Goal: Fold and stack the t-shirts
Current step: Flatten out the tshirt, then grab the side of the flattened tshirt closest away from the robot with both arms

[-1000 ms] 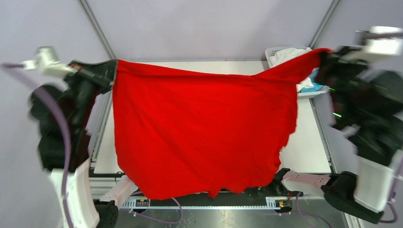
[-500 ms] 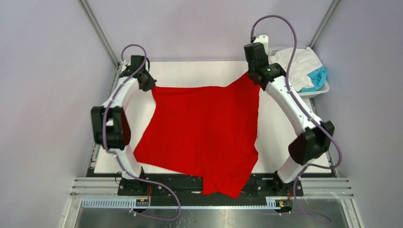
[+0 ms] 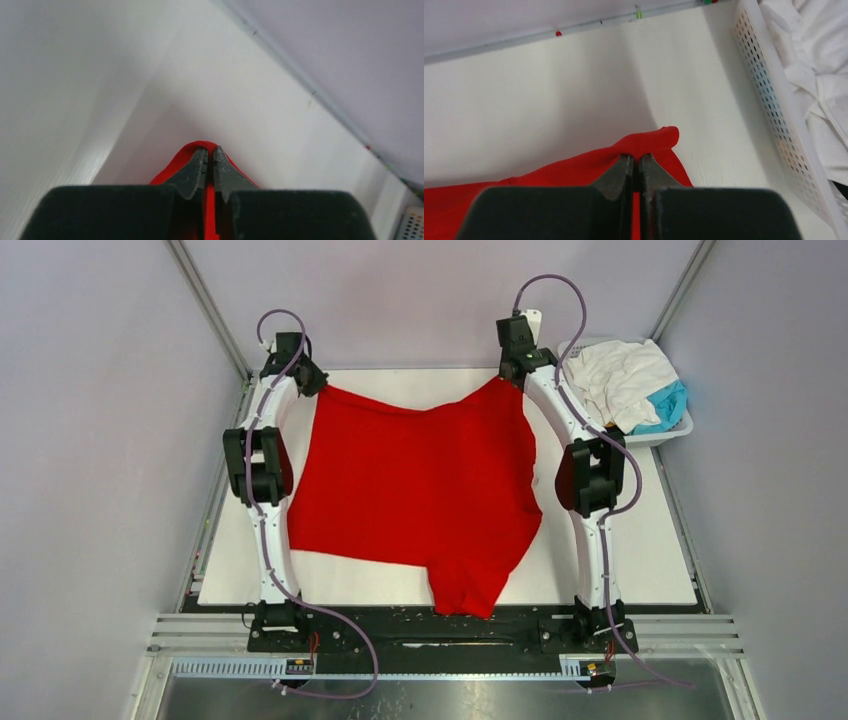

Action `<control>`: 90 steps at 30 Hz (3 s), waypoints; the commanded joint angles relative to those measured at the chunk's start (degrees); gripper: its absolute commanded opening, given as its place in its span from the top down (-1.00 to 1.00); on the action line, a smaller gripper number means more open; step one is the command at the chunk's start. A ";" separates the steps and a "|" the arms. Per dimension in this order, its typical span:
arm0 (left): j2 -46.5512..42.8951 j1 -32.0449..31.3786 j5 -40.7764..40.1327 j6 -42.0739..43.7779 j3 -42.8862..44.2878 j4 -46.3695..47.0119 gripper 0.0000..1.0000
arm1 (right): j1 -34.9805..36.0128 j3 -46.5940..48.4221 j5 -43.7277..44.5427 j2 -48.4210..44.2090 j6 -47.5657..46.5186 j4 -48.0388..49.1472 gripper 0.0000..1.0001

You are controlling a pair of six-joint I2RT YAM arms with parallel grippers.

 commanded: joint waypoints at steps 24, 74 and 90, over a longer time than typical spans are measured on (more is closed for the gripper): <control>-14.56 3.51 16.30 -8.84 -18.37 16.89 -0.98 | -2.54 -17.73 -27.41 -16.38 5.10 -0.07 -0.99; -75.89 -9.41 -16.46 -19.71 -87.02 -7.85 -0.98 | -6.12 -72.66 -26.67 -50.79 13.08 1.75 -0.99; -70.93 -6.41 -18.77 -26.55 -92.01 -0.90 -0.24 | -5.58 -75.94 -26.69 -57.08 12.46 2.36 -0.99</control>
